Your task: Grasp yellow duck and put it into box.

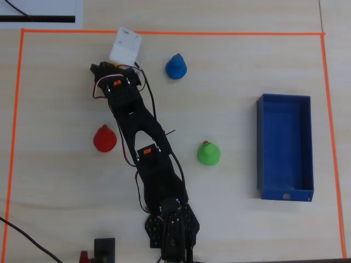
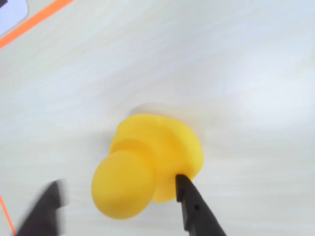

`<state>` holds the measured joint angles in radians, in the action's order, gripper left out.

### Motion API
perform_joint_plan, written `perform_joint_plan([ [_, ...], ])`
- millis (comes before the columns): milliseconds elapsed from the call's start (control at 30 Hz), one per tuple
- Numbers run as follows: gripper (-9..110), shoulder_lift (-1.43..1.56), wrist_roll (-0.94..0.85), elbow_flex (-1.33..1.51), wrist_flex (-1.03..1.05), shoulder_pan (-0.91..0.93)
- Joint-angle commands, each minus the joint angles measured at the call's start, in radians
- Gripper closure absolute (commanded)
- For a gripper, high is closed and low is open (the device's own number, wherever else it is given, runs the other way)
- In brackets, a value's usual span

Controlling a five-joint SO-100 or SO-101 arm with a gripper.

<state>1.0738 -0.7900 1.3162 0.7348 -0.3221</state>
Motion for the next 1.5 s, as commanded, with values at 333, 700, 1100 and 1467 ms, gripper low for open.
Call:
perform_joint_plan([
  [333,102,-0.003,-0.014,-0.08,0.018,0.026],
  [700,102,0.581,-0.135,-0.245,0.367,0.41],
  [1100,101,0.75,-0.532,0.319,-0.219,1.27],
  [1467,101,0.558,-0.683,0.505,-0.394,1.431],
])
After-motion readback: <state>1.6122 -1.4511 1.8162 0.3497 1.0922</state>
